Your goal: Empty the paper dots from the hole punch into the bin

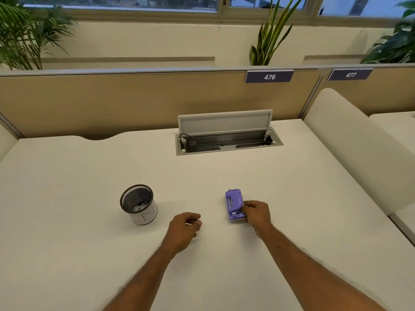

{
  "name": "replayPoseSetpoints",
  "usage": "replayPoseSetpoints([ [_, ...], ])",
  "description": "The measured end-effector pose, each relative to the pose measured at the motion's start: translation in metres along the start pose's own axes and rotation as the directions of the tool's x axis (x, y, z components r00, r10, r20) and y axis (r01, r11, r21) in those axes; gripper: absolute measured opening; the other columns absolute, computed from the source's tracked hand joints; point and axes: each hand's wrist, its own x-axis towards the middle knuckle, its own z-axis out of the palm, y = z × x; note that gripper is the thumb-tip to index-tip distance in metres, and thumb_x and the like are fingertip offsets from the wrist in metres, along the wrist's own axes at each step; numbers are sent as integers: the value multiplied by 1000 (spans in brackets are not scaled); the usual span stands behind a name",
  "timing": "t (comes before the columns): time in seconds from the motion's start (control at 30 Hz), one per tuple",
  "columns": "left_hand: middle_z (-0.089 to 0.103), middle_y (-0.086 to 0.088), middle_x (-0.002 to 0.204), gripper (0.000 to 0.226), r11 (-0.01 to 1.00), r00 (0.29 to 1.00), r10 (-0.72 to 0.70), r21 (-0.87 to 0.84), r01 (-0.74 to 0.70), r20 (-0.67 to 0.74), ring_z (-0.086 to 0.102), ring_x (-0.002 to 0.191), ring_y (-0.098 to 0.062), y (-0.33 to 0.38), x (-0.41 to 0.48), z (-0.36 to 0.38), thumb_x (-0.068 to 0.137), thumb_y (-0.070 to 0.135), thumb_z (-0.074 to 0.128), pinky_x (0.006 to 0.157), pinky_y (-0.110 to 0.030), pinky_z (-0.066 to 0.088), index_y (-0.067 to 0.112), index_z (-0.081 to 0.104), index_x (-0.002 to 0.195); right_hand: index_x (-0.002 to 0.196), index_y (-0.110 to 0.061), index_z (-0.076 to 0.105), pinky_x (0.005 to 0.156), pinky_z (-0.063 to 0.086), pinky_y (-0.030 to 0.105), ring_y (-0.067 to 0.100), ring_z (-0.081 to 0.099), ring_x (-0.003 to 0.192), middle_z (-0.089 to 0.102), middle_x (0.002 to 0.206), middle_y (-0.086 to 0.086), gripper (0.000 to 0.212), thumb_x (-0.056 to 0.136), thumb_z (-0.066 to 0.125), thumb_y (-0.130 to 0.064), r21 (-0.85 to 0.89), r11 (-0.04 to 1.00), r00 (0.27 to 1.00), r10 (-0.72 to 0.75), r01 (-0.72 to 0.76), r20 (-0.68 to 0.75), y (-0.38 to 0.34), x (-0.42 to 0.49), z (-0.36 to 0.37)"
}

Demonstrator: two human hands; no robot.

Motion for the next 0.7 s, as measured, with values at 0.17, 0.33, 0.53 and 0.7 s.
replayPoseSetpoints([
  [0.17, 69, -3, 99, 21, 998, 999, 34, 60, -33, -12, 69, 88, -18, -2, -8, -7, 86, 21, 64, 82, -33, 59, 19, 67, 106, 78, -11, 75, 76, 55, 41, 31, 69, 79, 74, 81, 13, 6, 76, 70, -8, -64, 998, 997, -16, 11, -76, 0, 18, -16],
  [0.33, 70, 0, 98, 18, 992, 997, 61, 114, -56, -40, 70, 85, -17, -4, -12, -19, 86, 24, 64, 82, -34, 59, 23, 67, 104, 85, -9, 77, 73, 55, 37, 31, 69, 82, 75, 84, 13, 11, 77, 70, -11, -148, 989, 991, -48, 29, -126, -1, 34, -30],
  [0.53, 72, -2, 95, 19, 991, 996, 72, 116, -65, -60, 71, 83, -18, -2, -14, -26, 85, 24, 64, 83, -37, 59, 22, 68, 104, 93, -10, 77, 80, 53, 34, 27, 68, 88, 76, 94, 12, 17, 79, 68, -13, -220, 974, 983, -83, 46, -162, 1, 43, -36],
  [0.7, 72, -3, 95, 20, 994, 995, 73, 88, -67, -64, 71, 85, -19, 1, -17, -27, 85, 22, 64, 84, -36, 59, 20, 68, 105, 91, -9, 77, 80, 52, 34, 29, 67, 90, 76, 95, 12, 18, 75, 70, -10, -229, 973, 981, -62, 19, -182, 0, 43, -38],
])
